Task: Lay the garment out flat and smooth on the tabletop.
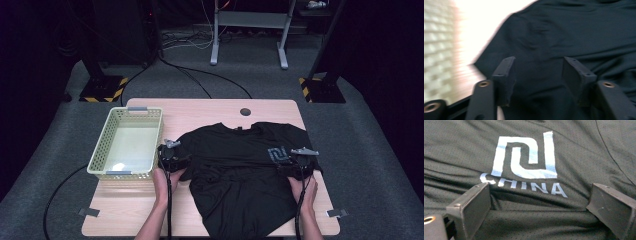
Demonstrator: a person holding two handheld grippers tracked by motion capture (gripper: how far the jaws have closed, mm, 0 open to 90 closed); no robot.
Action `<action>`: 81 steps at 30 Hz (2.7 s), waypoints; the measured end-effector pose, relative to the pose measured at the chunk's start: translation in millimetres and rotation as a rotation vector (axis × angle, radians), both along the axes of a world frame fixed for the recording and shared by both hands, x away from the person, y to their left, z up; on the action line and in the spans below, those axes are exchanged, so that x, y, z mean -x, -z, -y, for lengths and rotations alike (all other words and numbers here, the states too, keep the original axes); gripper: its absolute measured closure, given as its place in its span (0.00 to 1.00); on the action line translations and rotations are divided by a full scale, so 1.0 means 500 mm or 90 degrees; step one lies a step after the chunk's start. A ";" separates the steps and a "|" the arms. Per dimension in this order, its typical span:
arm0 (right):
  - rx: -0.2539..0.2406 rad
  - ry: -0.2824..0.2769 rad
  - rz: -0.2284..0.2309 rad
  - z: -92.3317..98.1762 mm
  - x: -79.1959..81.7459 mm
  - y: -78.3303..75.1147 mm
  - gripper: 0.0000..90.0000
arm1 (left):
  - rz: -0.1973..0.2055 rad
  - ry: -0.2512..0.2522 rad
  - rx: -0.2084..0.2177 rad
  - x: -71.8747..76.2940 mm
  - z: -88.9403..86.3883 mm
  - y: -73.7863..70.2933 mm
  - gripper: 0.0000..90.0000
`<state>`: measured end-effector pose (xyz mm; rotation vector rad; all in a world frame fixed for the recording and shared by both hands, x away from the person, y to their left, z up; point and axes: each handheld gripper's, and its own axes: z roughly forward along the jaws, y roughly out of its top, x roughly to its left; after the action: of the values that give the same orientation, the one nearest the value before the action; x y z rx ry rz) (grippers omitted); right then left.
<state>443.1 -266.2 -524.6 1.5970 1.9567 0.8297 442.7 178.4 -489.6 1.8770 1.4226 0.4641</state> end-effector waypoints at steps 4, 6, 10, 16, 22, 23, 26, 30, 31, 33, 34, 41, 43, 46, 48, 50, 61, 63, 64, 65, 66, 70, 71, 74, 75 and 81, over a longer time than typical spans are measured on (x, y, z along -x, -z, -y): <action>0.000 0.000 0.000 0.000 0.000 0.000 0.05 | -0.066 -0.007 -0.001 -0.018 0.000 0.041 0.40; 0.000 0.001 -0.001 0.001 0.001 0.000 0.05 | -0.045 -0.020 -0.022 -0.006 -0.006 0.045 0.38; 0.000 0.002 -0.003 0.003 0.009 -0.001 0.05 | -0.020 -0.030 -0.097 0.024 -0.013 0.052 0.35; 0.003 -0.010 -0.008 -0.010 0.026 -0.001 0.03 | 0.004 -0.016 -0.075 0.039 -0.004 0.019 0.28; 0.005 -0.039 -0.006 -0.017 0.006 -0.033 0.01 | -0.030 0.041 -0.010 -0.015 0.054 0.000 0.18; -0.005 -0.026 -0.003 -0.007 -0.003 -0.040 0.01 | -0.050 0.049 -0.013 -0.027 0.061 0.009 0.17; -0.033 0.002 -0.034 0.022 -0.039 -0.036 0.01 | -0.091 0.046 -0.022 -0.050 0.071 0.038 0.14; -0.004 -0.003 -0.055 0.020 -0.058 -0.014 0.00 | -0.075 0.043 -0.039 -0.054 0.070 0.044 0.11; 0.003 -0.010 -0.056 0.013 -0.059 -0.014 0.00 | -0.070 0.043 -0.047 -0.056 0.069 0.045 0.12; 0.017 -0.017 -0.058 -0.003 -0.057 -0.013 0.00 | -0.063 0.035 -0.061 -0.062 0.063 0.047 0.12; 0.017 -0.022 -0.057 -0.012 -0.056 -0.012 0.00 | -0.064 0.031 -0.071 -0.067 0.058 0.048 0.12; 0.016 -0.041 -0.051 -0.062 -0.058 -0.010 0.00 | -0.067 -0.002 -0.089 -0.098 0.028 0.047 0.13; 0.009 -0.045 -0.053 -0.063 -0.060 -0.013 0.02 | -0.073 -0.010 -0.072 -0.098 0.022 0.040 0.13; -0.012 -0.036 -0.029 -0.043 -0.046 -0.026 0.02 | -0.052 0.007 -0.040 -0.067 0.025 0.016 0.10; -0.002 -0.041 -0.031 -0.038 -0.033 -0.032 0.02 | -0.045 0.032 -0.021 -0.042 0.038 0.006 0.10; 0.012 -0.049 -0.030 -0.039 -0.017 -0.033 0.01 | -0.041 0.051 -0.033 -0.015 0.059 0.007 0.09; 0.020 -0.058 -0.060 -0.049 -0.001 -0.012 0.00 | -0.043 0.046 -0.037 -0.002 0.057 0.056 0.06; 0.020 -0.056 -0.057 -0.055 -0.017 -0.011 0.00 | -0.033 0.033 -0.038 -0.019 0.053 0.059 0.06; 0.019 -0.054 -0.055 -0.059 -0.029 -0.011 0.00 | -0.035 0.030 -0.042 -0.032 0.051 0.059 0.06; 0.019 -0.051 -0.057 -0.063 -0.044 -0.011 0.00 | -0.035 0.026 -0.045 -0.046 0.049 0.059 0.06; 0.019 -0.049 -0.058 -0.065 -0.061 -0.012 0.00 | -0.036 0.022 -0.049 -0.060 0.045 0.058 0.06; 0.021 -0.038 -0.074 -0.066 -0.129 -0.017 0.00 | -0.032 -0.002 -0.076 -0.119 0.041 0.060 0.06; 0.021 -0.036 -0.076 -0.066 -0.144 -0.017 0.00 | -0.035 -0.004 -0.080 -0.134 0.041 0.059 0.06; 0.024 -0.033 -0.088 -0.070 -0.187 -0.021 0.00 | -0.046 -0.011 -0.086 -0.178 0.046 0.056 0.06; 0.024 -0.029 -0.091 -0.072 -0.200 -0.021 0.00 | -0.049 -0.013 -0.088 -0.191 0.047 0.055 0.06; 0.023 -0.007 -0.099 -0.077 -0.252 -0.024 0.00 | -0.070 -0.019 -0.096 -0.251 0.044 0.050 0.05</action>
<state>569.3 -227.6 -512.8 1.6754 2.0761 0.6891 568.3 156.4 -514.6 2.0307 1.5260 0.5016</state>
